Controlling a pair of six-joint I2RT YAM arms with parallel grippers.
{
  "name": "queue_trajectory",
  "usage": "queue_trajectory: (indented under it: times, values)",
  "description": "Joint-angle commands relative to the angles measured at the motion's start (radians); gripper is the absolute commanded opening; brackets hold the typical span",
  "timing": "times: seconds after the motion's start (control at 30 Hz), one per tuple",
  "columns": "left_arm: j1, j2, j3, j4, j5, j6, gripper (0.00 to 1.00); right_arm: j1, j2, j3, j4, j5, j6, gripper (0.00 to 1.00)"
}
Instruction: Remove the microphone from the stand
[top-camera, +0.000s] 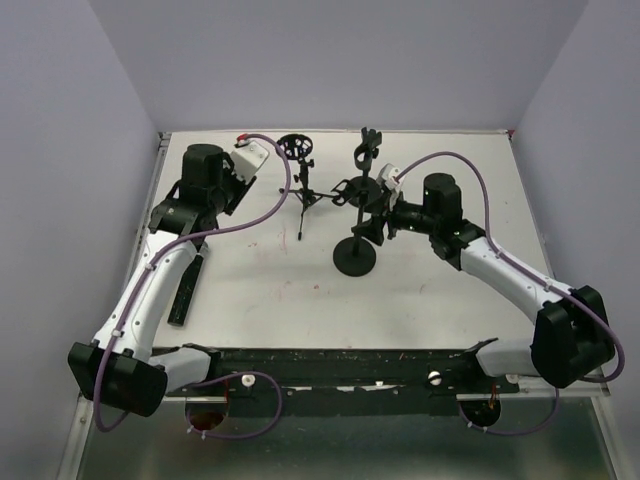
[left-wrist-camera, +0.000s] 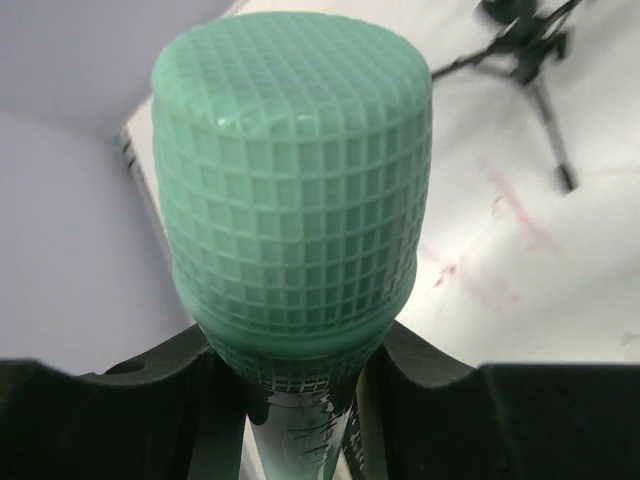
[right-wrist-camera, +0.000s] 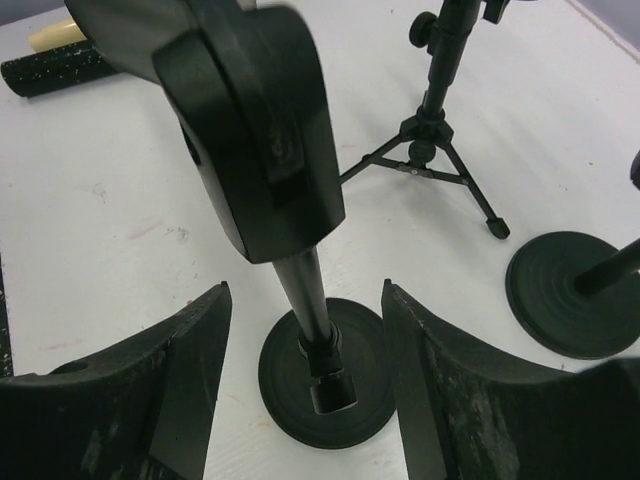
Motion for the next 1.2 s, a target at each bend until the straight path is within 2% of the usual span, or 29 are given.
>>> queue_trajectory:
  times: [0.0, 0.2, 0.37, 0.53, 0.67, 0.87, 1.07, 1.1, 1.17]
  values:
    - [0.136, -0.084, -0.123, -0.049, -0.203, 0.068, 0.00, 0.005, -0.056, 0.084, -0.157, 0.060, -0.027, 0.70]
    - [0.336, -0.084, -0.270, 0.005, -0.226, 0.050, 0.00, 0.004, -0.121, 0.135, -0.310, 0.130, -0.014, 0.75]
    - [0.491, -0.032, -0.292, 0.033, -0.157, -0.007, 0.00, 0.005, -0.149, 0.112, -0.312, 0.179, 0.048, 0.77]
    - [0.611, 0.041, -0.357, 0.166, -0.155, 0.015, 0.00, 0.002, -0.134, 0.129, -0.325, 0.189, 0.073, 0.77]
    - [0.682, 0.100, -0.362, 0.189, -0.024, 0.022, 0.00, 0.002, -0.106, 0.164, -0.347, 0.178, 0.059, 0.77]
    - [0.759, 0.238, -0.257, 0.051, 0.162, -0.047, 0.00, 0.002, -0.095, 0.176, -0.378, 0.184, 0.087, 0.77]
    - [0.799, 0.311, -0.272, 0.077, 0.184, -0.011, 0.00, 0.002, -0.077, 0.195, -0.378, 0.157, 0.079, 0.77]
    - [0.802, 0.318, -0.279, 0.082, 0.184, -0.001, 0.01, 0.002, -0.074, 0.198, -0.382, 0.153, 0.078, 0.77]
    - [0.803, 0.336, -0.282, 0.079, 0.191, 0.013, 0.14, 0.002, -0.074, 0.201, -0.390, 0.149, 0.078, 0.77]
